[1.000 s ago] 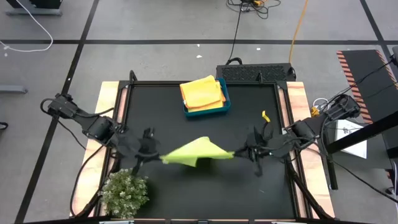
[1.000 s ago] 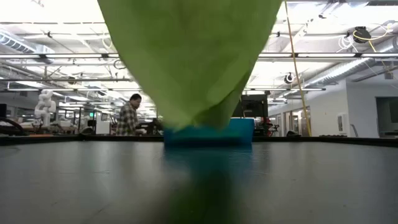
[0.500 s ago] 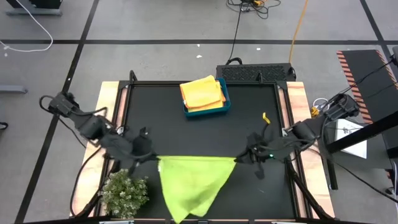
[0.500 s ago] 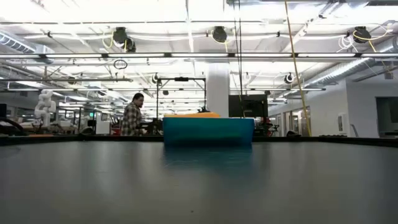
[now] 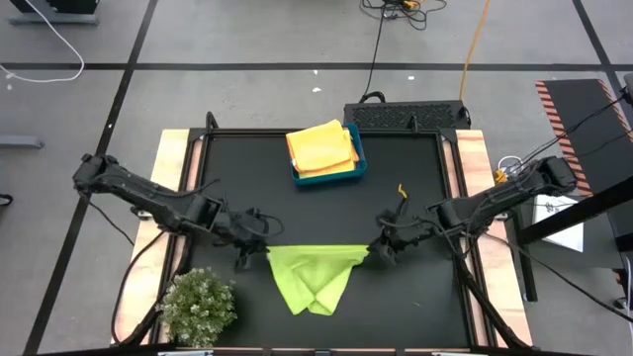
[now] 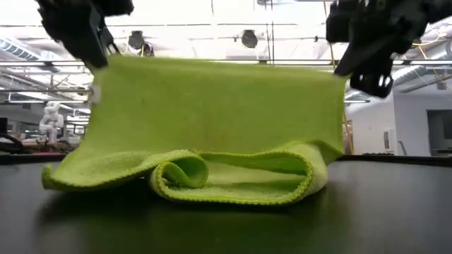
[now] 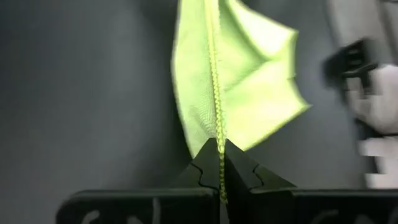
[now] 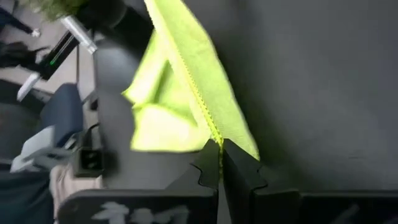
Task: Fold microfiber towels
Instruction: Fold the green microfiber towel
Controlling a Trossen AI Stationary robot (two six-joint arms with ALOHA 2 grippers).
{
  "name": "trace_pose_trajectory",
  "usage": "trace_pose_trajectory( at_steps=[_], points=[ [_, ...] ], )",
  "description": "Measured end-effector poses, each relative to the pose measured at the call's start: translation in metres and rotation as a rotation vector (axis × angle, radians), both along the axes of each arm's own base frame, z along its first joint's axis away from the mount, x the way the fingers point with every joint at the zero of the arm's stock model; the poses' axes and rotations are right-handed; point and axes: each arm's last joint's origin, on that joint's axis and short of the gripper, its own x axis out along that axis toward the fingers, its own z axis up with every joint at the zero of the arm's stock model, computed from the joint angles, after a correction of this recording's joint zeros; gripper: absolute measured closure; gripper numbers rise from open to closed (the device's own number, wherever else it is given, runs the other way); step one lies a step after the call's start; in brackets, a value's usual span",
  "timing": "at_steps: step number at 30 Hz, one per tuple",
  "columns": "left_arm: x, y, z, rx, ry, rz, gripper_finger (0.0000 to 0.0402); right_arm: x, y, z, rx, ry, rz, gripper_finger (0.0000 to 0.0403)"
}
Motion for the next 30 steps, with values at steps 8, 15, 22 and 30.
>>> trace_pose_trajectory(
  at_steps=[8, 15, 22, 30],
  points=[
    [0.001, 0.033, -0.018, 0.081, 0.030, 0.048, 0.0398, -0.001, -0.030, -0.023, -0.106, -0.029, -0.023, 0.0399],
    [-0.004, 0.055, -0.025, 0.127, 0.117, 0.052, 0.0398, -0.012, -0.054, -0.028, -0.195, 0.101, -0.031, 0.0337],
    [-0.003, 0.066, -0.026, 0.154, 0.125, 0.089, 0.0397, 0.006, -0.038, -0.008, -0.244, -0.205, 0.093, 0.0282],
    [-0.002, 0.073, -0.026, 0.170, 0.112, 0.100, 0.0399, 0.046, 0.020, -0.012, -0.380, -0.365, 0.310, 0.0282]
  ],
)
